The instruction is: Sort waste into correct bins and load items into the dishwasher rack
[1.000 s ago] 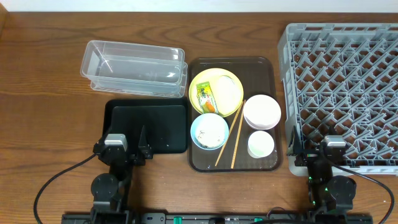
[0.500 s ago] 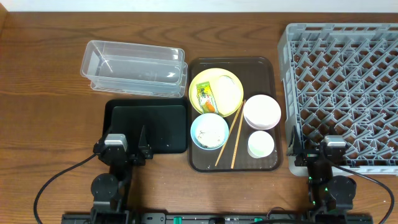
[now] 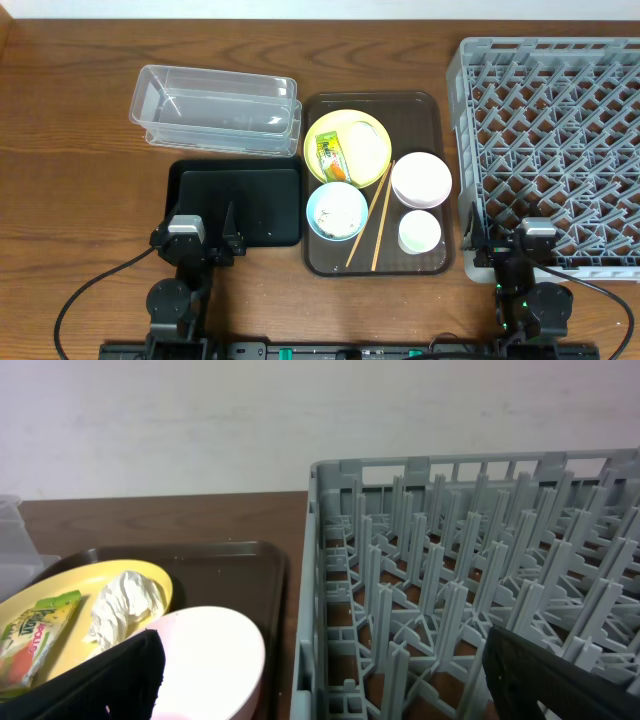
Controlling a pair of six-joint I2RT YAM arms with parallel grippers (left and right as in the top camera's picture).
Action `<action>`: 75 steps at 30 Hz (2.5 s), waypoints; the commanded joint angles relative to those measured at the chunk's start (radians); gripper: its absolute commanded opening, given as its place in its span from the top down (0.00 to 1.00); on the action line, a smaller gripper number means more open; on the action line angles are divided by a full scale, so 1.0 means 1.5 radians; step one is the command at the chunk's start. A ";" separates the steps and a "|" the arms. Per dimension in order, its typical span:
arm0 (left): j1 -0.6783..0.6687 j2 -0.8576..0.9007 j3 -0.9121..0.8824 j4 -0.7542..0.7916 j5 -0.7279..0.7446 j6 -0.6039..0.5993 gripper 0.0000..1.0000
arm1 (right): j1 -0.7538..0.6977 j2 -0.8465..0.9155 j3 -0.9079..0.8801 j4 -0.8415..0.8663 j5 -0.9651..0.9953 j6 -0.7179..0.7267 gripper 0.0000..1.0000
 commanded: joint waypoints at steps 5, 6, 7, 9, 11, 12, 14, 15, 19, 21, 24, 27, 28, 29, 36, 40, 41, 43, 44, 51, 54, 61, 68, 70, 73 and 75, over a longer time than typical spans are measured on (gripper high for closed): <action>0.004 0.010 0.004 -0.033 -0.006 -0.022 0.05 | 0.006 0.004 0.001 -0.003 -0.005 0.022 0.01; 0.004 0.016 0.011 -0.035 -0.006 -0.030 0.05 | 0.006 0.004 0.003 -0.003 -0.005 0.022 0.01; 0.004 0.026 0.022 -0.036 -0.006 -0.034 0.05 | 0.006 0.005 0.005 -0.005 -0.005 0.023 0.01; 0.004 0.056 0.049 -0.043 -0.006 -0.049 0.05 | 0.006 0.005 0.018 -0.022 -0.005 0.023 0.01; 0.004 0.102 0.089 -0.065 -0.006 -0.059 0.05 | 0.006 0.008 0.040 -0.051 -0.004 0.023 0.01; 0.004 0.128 0.112 -0.078 -0.005 -0.064 0.05 | 0.006 0.013 0.053 -0.065 -0.002 0.023 0.01; 0.004 0.197 0.172 -0.110 -0.003 -0.064 0.05 | 0.006 0.033 0.089 -0.098 0.003 0.022 0.01; 0.004 0.230 0.200 -0.125 -0.003 -0.064 0.05 | 0.006 0.045 0.106 -0.111 0.005 0.022 0.01; 0.004 0.385 0.337 -0.216 0.004 -0.064 0.05 | 0.006 0.129 0.193 -0.167 0.005 0.022 0.02; 0.004 0.458 0.404 -0.265 0.021 -0.064 0.05 | 0.006 0.178 0.236 -0.196 0.005 0.022 0.01; 0.004 0.572 0.515 -0.369 0.065 -0.064 0.05 | 0.006 0.271 0.313 -0.254 0.005 0.019 0.01; 0.004 0.684 0.636 -0.504 0.069 -0.064 0.05 | 0.006 0.372 0.400 -0.334 0.006 0.001 0.01; 0.004 0.710 0.666 -0.538 0.069 -0.063 0.05 | 0.006 0.400 0.424 -0.358 0.007 -0.005 0.01; 0.004 0.733 0.694 -0.568 0.069 -0.064 0.05 | 0.006 0.430 0.452 -0.386 0.009 -0.013 0.01; 0.004 0.788 0.752 -0.563 0.143 -0.064 0.06 | 0.006 0.564 0.559 -0.454 -0.017 -0.015 0.01; -0.022 0.798 0.752 -0.485 0.153 -0.063 0.07 | 0.006 0.575 0.563 -0.454 -0.018 -0.015 0.01; -0.034 0.803 0.752 -0.465 0.153 -0.063 0.08 | 0.006 0.575 0.563 -0.453 -0.018 -0.015 0.01; -0.058 0.819 0.753 -0.425 0.145 -0.063 0.08 | 0.006 0.575 0.563 -0.453 -0.018 -0.015 0.01; -0.073 0.830 0.756 -0.406 0.133 -0.063 0.08 | 0.006 0.575 0.563 -0.454 -0.017 -0.015 0.01; -0.185 0.930 0.781 -0.300 0.055 -0.050 0.08 | 0.006 0.575 0.563 -0.456 -0.017 -0.015 0.01; -0.219 0.986 0.781 -0.252 0.055 -0.051 0.08 | 0.006 0.575 0.563 -0.456 -0.017 -0.015 0.01; -0.273 1.126 0.781 -0.180 0.055 -0.051 0.08 | 0.006 0.575 0.563 -0.456 -0.017 -0.015 0.01; -0.290 1.228 0.781 -0.127 0.055 -0.051 0.08 | 0.006 0.575 0.563 -0.457 -0.017 -0.015 0.01; -0.292 1.249 0.781 -0.118 0.055 -0.051 0.08 | 0.006 0.575 0.563 -0.456 -0.017 -0.015 0.01; -0.295 1.275 0.781 -0.110 0.055 -0.051 0.08 | 0.006 0.575 0.563 -0.456 -0.017 -0.015 0.01; -0.296 1.289 0.781 -0.109 0.055 -0.051 0.08 | 0.006 0.575 0.563 -0.456 -0.017 -0.015 0.01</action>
